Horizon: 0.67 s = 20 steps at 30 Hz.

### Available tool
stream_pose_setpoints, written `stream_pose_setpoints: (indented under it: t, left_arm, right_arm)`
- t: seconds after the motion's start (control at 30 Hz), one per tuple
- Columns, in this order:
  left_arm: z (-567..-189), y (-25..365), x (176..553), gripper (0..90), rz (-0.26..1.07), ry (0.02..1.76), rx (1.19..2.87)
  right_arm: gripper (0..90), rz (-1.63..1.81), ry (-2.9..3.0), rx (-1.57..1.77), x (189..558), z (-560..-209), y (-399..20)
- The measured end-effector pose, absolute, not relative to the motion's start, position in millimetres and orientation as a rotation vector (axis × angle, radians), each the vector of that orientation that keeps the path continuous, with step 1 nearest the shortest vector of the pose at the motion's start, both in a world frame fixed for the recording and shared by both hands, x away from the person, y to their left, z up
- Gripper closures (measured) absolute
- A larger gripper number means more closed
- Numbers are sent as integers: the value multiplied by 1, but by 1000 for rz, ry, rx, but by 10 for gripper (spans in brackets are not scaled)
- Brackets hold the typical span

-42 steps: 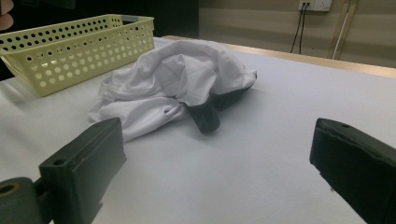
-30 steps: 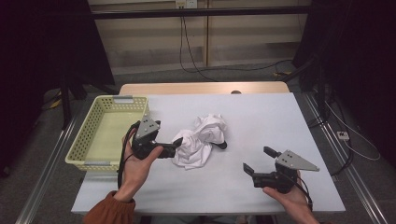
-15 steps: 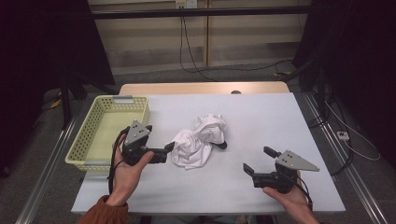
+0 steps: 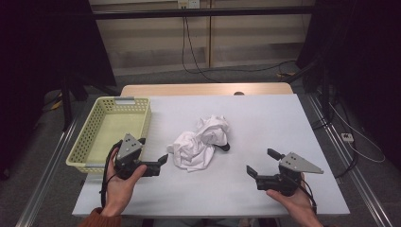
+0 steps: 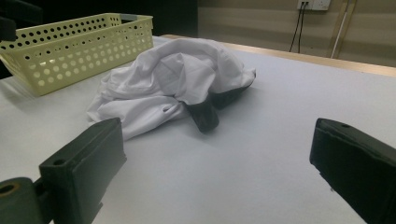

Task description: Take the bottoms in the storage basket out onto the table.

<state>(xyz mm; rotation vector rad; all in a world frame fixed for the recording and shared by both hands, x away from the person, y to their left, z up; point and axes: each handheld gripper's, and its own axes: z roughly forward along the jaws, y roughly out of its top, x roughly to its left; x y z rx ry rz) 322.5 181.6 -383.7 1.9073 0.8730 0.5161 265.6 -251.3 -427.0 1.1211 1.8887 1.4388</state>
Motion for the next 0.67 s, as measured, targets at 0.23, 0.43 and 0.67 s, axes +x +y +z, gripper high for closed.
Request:
stream_pose_setpoints:
  t: [0.23, 0.43, 0.67]
  left_arm:
    - [-394, 186, 311, 55, 557, 868, 1886]
    - [-403, 187, 304, 56, 558, 883, 1874]
    - [-403, 186, 304, 54, 561, 889, 1861]
  right_arm:
    - [29, 1436, 1889, 1120, 265, -427, -251]
    - [30, 1437, 1882, 1123, 264, -426, -252]
    - [31, 1438, 1882, 1123, 264, -426, -252]
